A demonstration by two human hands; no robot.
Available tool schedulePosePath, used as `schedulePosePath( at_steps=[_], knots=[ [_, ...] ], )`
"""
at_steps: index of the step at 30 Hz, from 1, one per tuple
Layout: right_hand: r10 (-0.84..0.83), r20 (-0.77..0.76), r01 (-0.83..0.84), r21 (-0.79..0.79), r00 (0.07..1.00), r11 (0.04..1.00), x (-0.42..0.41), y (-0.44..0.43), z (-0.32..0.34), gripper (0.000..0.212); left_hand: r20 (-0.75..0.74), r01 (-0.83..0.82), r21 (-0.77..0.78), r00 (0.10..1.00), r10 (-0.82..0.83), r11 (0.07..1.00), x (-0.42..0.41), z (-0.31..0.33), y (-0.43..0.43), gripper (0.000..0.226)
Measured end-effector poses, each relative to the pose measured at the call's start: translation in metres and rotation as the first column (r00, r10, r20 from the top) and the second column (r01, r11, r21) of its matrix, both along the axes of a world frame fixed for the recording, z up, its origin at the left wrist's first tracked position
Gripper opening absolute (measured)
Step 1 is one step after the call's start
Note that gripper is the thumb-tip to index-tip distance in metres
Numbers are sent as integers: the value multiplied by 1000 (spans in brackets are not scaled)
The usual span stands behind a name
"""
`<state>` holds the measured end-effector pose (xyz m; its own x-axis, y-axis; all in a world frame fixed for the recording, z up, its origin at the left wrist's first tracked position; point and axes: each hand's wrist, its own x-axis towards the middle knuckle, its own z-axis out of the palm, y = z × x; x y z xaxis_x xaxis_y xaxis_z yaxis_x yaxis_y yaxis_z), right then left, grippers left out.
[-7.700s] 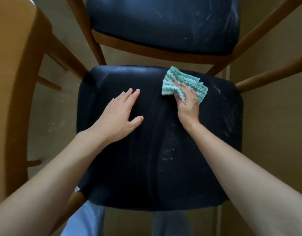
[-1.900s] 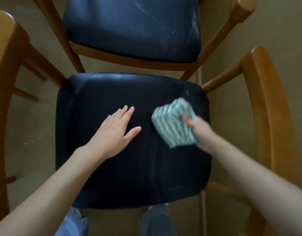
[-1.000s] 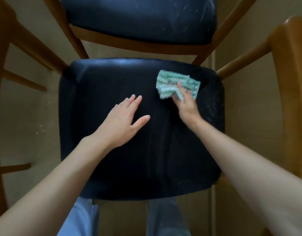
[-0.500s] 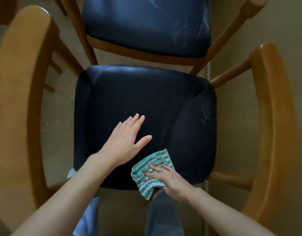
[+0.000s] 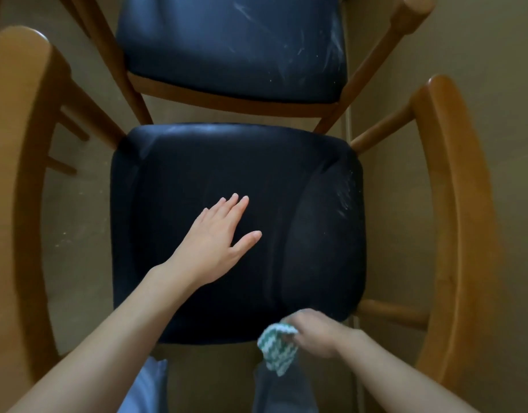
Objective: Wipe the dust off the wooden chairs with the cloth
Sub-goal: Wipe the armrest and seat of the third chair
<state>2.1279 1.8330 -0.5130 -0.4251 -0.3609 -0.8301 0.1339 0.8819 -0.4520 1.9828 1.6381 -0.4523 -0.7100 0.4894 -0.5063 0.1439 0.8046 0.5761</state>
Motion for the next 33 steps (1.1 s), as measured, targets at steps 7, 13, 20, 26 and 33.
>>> schedulePosePath(
  at_steps=[7, 13, 20, 26, 33],
  knots=[
    [-974, 32, 900, -389, 225, 195, -122, 66, 44, 15, 3, -5, 43, 1000, 5, 999, -19, -13, 28, 66],
    [-842, -525, 699, -558, 120, 447, -236, 128, 16, 40, -3, 12, 42, 1000, -11, 999, -42, -31, 57, 65],
    [-735, -614, 776, -300, 288, 555, -247, 114, -68, 42, 18, 17, 19, 1000, -18, 1000, -51, -49, 70, 65],
    [-919, -376, 806, -506, 115, 308, -220, 98, -49, 28, 58, -23, 15, 998, 22, 1000, -49, -49, 69, 65],
    [-931, -248, 790, -498, 266, 358, -145, 61, -35, 22, 23, -22, 2, 999, 22, 1000, -44, -37, 64, 66]
  ],
)
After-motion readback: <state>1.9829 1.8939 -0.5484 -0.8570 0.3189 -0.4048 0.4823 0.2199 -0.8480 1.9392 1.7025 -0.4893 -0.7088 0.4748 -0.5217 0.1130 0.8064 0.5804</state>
